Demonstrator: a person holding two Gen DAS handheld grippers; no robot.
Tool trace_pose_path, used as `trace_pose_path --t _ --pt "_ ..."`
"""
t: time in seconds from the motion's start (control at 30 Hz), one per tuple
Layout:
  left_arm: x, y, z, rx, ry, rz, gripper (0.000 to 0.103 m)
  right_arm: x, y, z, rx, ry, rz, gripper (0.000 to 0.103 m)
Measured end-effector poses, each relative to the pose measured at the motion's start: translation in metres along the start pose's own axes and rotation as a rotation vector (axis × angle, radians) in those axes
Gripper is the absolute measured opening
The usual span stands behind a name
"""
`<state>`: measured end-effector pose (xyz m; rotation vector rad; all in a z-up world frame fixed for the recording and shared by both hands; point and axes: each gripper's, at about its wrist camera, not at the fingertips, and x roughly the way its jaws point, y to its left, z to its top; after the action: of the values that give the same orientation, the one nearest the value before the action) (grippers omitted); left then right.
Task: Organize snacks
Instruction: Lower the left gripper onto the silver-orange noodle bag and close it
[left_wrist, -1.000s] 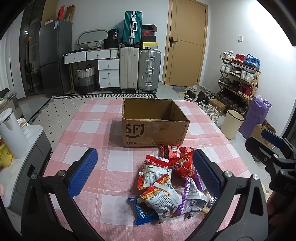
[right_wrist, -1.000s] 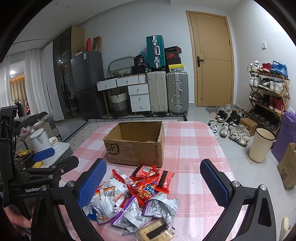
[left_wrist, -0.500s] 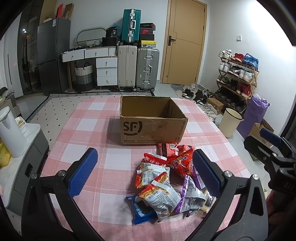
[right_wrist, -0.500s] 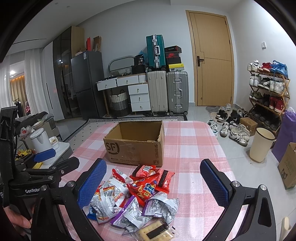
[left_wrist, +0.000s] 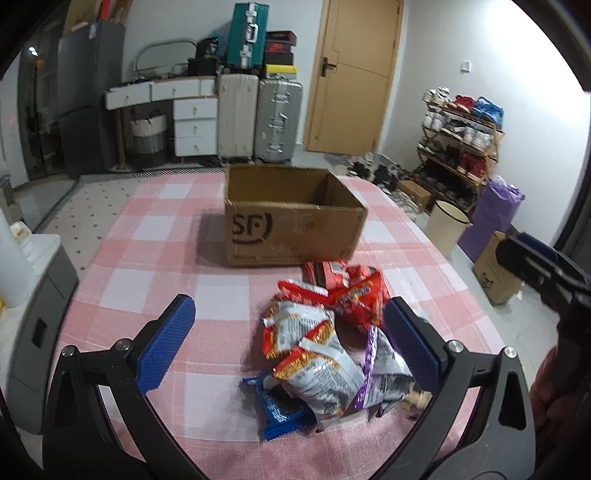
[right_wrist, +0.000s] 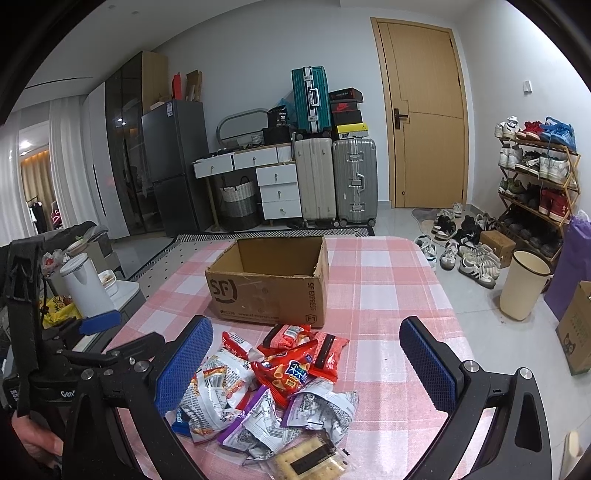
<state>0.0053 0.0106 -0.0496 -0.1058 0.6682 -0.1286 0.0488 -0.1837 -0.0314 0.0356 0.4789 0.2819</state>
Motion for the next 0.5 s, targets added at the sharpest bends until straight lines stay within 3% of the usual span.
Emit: trace_pose_path --t 0.17,0.5 --pt "0.021 0.007 -0.02 0.007 0.073 -0.07 0.102 0.009 -0.005 -0.008 0.008 0.017 0.005 0.103" --pt "0.053 -0.001 -0.045 0.031 0.132 -0.156 0.102 0.027 -0.014 -0.017 0.029 0.045 0.001 0.103"
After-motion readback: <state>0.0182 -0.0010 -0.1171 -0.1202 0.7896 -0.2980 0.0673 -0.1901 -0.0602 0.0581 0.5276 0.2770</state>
